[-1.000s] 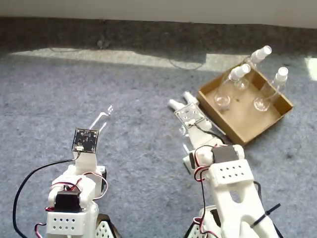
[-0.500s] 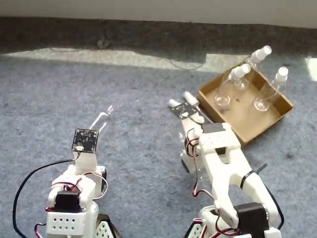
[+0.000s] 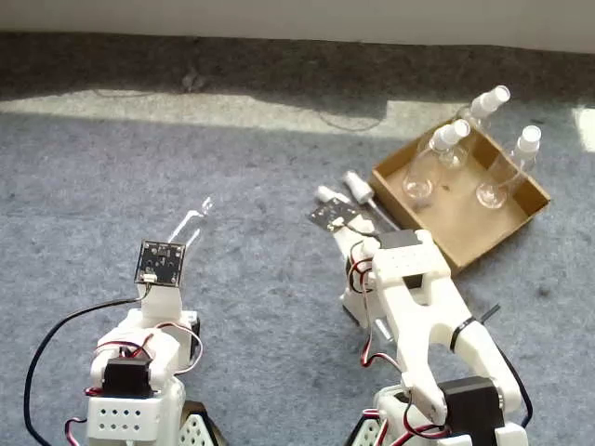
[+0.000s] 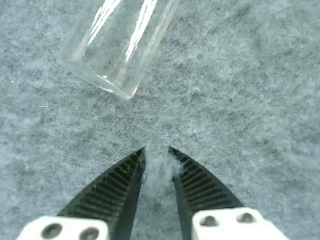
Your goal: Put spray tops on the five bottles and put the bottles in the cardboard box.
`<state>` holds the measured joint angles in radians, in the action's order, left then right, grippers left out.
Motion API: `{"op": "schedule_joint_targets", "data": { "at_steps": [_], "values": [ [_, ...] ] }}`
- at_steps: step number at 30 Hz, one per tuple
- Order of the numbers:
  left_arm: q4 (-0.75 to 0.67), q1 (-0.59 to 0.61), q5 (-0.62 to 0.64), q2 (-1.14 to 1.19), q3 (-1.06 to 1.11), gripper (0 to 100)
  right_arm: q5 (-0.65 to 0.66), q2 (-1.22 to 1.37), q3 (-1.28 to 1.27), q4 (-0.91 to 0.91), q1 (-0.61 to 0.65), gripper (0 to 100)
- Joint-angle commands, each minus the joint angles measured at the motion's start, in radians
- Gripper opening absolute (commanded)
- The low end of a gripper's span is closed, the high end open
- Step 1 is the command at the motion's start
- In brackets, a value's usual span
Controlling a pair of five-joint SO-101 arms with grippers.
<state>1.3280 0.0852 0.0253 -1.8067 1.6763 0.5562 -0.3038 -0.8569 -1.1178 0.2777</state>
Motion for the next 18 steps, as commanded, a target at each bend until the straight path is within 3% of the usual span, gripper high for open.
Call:
{"op": "schedule_joint_targets", "data": {
  "at_steps": [1,9,18],
  "values": [
    [0.006,-0.013,-0.009,-0.012,0.019,5,0.014,-0.012,0.068,-0.001,-0.005,23.5],
    [0.006,-0.013,-0.009,-0.012,0.019,5,-0.080,0.001,0.110,0.119,0.010,23.4],
    [0.006,-0.013,-0.009,-0.012,0.019,5,-0.078,0.002,0.105,0.125,0.048,23.2]
  ]
}}
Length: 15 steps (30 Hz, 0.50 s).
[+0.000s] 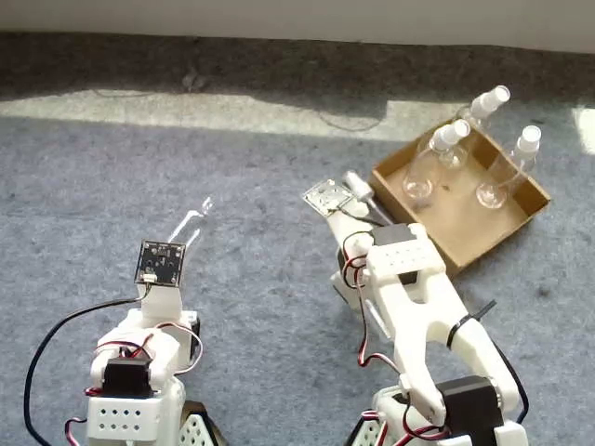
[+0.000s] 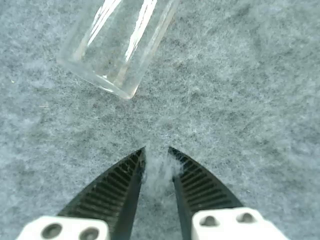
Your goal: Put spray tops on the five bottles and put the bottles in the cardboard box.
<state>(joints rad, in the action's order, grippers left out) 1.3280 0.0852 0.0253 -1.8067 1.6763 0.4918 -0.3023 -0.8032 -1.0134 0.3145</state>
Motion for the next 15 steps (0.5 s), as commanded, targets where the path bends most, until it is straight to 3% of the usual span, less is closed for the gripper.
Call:
{"op": "schedule_joint_targets", "data": {
  "at_steps": [1,15],
  "values": [
    [0.006,-0.013,-0.009,-0.012,0.019,5,-0.014,0.001,0.051,0.027,0.012,23.2],
    [0.006,-0.013,-0.009,-0.012,0.019,5,-0.014,-0.002,-0.058,0.117,0.013,23.1]
  ]
}}
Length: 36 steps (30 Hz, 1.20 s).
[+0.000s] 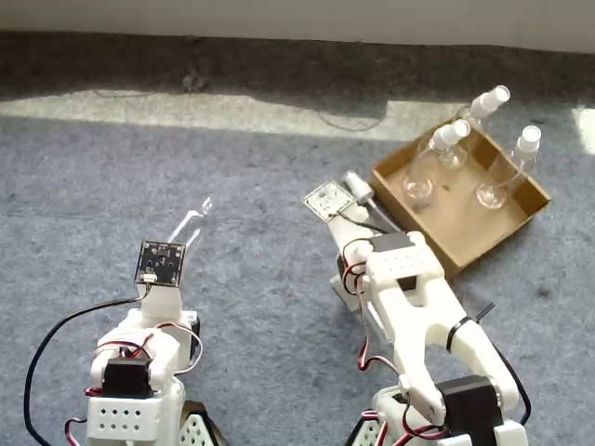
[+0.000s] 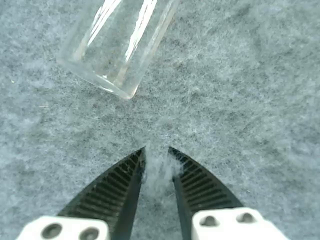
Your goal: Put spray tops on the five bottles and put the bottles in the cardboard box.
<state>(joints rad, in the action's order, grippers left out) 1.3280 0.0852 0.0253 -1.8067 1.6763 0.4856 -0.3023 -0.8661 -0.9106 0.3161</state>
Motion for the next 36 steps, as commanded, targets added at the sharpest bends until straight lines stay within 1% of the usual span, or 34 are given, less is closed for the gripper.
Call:
{"op": "schedule_joint_targets", "data": {
  "at_steps": [1,5,9,11,15,20,26,30,33,36],
  "values": [
    [0.006,-0.013,-0.009,-0.012,0.019,5,-0.008,-0.002,0.005,0.015,0.012,23.1],
    [0.006,-0.013,-0.009,-0.012,0.019,5,-0.008,-0.001,0.002,0.015,0.012,21.7],
    [0.006,-0.013,-0.009,-0.012,0.019,5,-0.008,-0.005,0.007,0.015,0.012,10.8],
    [0.006,-0.013,-0.009,-0.012,0.019,5,-0.012,-0.013,0.008,0.012,0.007,8.4],
    [0.006,-0.013,-0.009,-0.012,0.019,5,-0.012,-0.025,0.064,-0.105,0.010,8.4],
    [0.006,-0.013,-0.009,-0.012,0.019,5,-0.015,-0.160,0.219,-0.257,0.010,8.4],
    [0.006,-0.013,-0.009,-0.012,0.019,5,-0.015,-0.397,0.257,-0.282,0.010,8.4],
    [0.006,-0.013,-0.009,-0.012,0.019,5,-0.018,-0.536,0.186,-0.274,0.012,8.4],
    [0.006,-0.013,-0.009,-0.012,0.019,5,-0.106,-0.625,0.128,-0.263,0.045,8.4],
    [0.006,-0.013,-0.009,-0.012,0.019,5,-0.190,-0.699,0.074,-0.193,0.096,8.4]
  ]
}}
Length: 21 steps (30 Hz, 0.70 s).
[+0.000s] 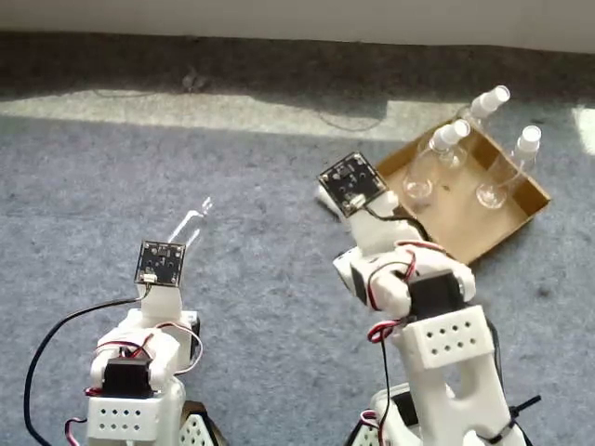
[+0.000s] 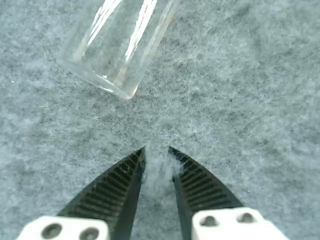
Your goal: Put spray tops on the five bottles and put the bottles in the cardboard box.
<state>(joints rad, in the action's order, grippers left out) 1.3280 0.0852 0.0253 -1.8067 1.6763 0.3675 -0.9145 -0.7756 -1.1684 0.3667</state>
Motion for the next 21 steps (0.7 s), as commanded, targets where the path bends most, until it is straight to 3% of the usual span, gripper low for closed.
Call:
{"op": "schedule_joint_targets", "data": {
  "at_steps": [1,11,21],
  "values": [
    [0.006,-0.013,-0.009,-0.012,0.019,5,-0.084,-0.108,-0.044,0.094,0.053,8.4],
    [0.006,-0.015,-0.009,-0.012,0.019,5,-0.229,-0.245,-0.352,0.357,0.058,8.4],
    [0.006,-0.015,-0.009,-0.012,0.019,5,-0.239,-0.455,-0.601,0.501,0.058,8.4]
  ]
}}
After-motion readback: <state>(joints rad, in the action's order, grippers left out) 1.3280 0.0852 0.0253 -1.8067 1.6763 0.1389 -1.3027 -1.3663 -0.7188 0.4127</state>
